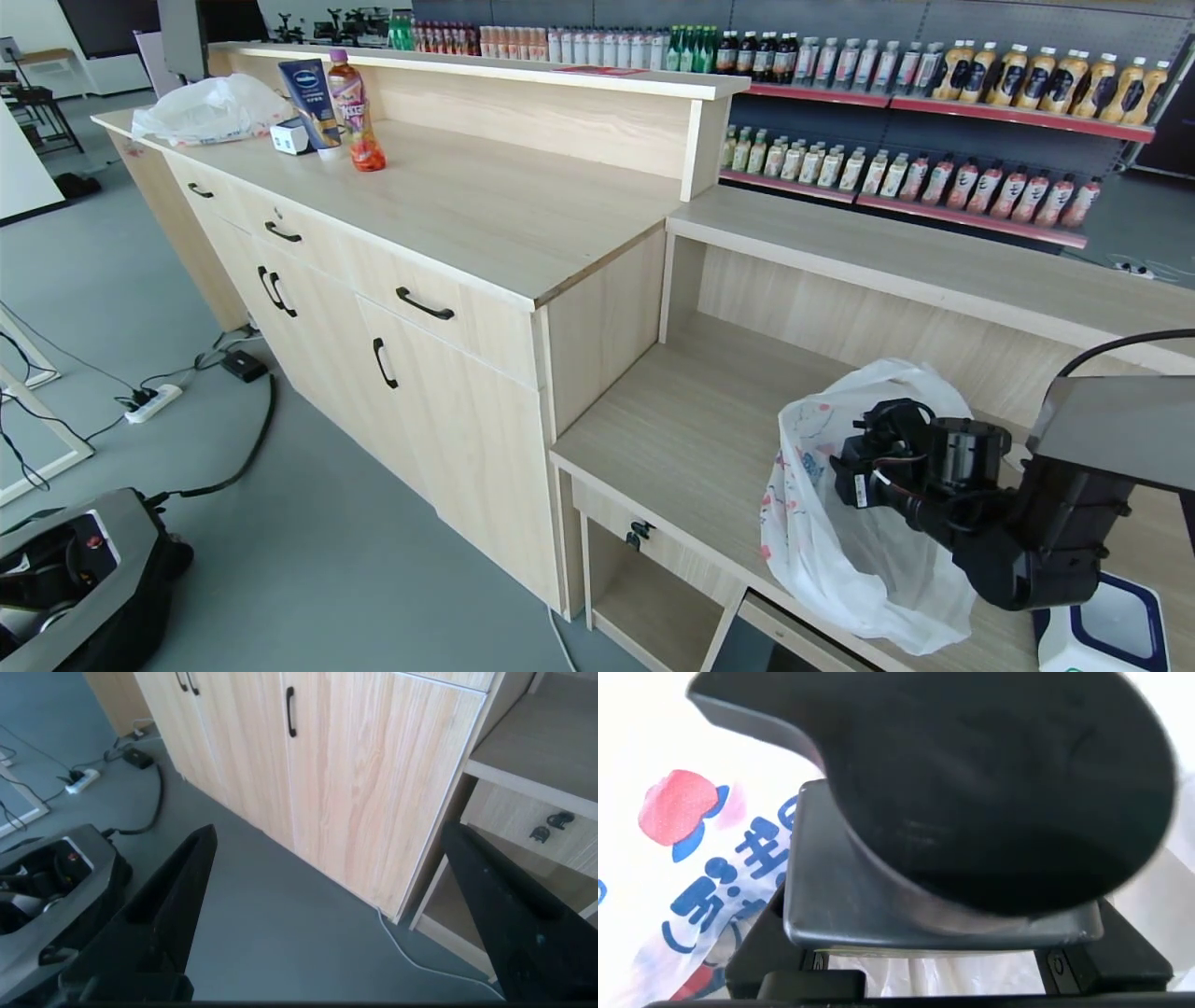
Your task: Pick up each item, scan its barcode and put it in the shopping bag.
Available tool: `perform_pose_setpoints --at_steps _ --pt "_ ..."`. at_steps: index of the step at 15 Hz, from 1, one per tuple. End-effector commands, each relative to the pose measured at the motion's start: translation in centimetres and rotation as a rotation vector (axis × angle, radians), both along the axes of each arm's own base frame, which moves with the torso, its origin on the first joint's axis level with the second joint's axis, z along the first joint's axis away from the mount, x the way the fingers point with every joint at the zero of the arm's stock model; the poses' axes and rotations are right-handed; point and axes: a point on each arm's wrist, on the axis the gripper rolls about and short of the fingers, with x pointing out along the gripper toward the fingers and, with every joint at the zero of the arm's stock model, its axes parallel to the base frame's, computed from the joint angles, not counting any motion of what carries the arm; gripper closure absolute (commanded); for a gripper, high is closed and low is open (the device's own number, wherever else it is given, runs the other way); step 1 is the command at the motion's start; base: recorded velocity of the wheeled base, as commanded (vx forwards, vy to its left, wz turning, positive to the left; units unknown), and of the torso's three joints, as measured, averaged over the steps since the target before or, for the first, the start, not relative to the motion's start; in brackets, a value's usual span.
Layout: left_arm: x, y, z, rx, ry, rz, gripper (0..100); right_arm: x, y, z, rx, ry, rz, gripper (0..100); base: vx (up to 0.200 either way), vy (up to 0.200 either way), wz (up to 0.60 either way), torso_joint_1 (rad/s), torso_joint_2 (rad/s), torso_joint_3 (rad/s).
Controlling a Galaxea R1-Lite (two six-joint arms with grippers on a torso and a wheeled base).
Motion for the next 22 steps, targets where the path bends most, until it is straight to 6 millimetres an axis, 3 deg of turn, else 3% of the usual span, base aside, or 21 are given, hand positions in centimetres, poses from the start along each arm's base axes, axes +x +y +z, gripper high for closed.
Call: perform_pose_setpoints --at_steps 1,8,9,11,13,16,19,22 --pt "0.0 0.0 0.0 -0.001 -0.001 0.001 0 0.8 -0.2 -0.9 0.003 -0.002 -0.007 100 0.0 0.0 0.0 0.0 0.0 0.0" --pt "0.0 0.0 0.0 0.001 -0.001 0.001 0 1.3 -0.7 -1.8 0.016 0.008 -0.026 100 0.0 0.0 0.0 0.0 0.0 0.0" --pt "0.0 0.0 0.0 0.001 0.001 0.001 0 1.3 -0.9 -1.8 0.017 0.01 -0.032 0 0.0 0.0 0.0 0.0 0.0 0.0" --pt "0.0 0.0 0.0 -0.001 0.001 0.001 0 1.2 -1.1 -1.2 0.027 0.0 -0.037 0 0.0 0.0 0.0 0.0 0.0 0.0" --pt "0.0 0.0 0.0 0.001 -0.001 0.001 0 1.0 -1.0 0.8 0.029 -0.038 -0.035 0 0.0 0.0 0.0 0.0 0.0 0.0" --pt "0.0 0.0 0.0 -0.001 -0.001 0.001 0 -0.1 -0.9 7.2 0.012 -0.108 -0.025 0 0.0 0.0 0.0 0.0 0.0 0.0" --pt "0.0 0.0 0.0 -0.001 -0.001 0.001 0 -3.2 -1.3 12.2 0.001 -0.136 -0.032 0 0.0 0.0 0.0 0.0 0.0 0.0" --pt "0.0 0.0 0.0 0.001 -0.001 0.001 0 -7.6 -1.3 15.2 -0.004 -0.117 -0.034 0 0.0 0.0 0.0 0.0 0.0 0.0"
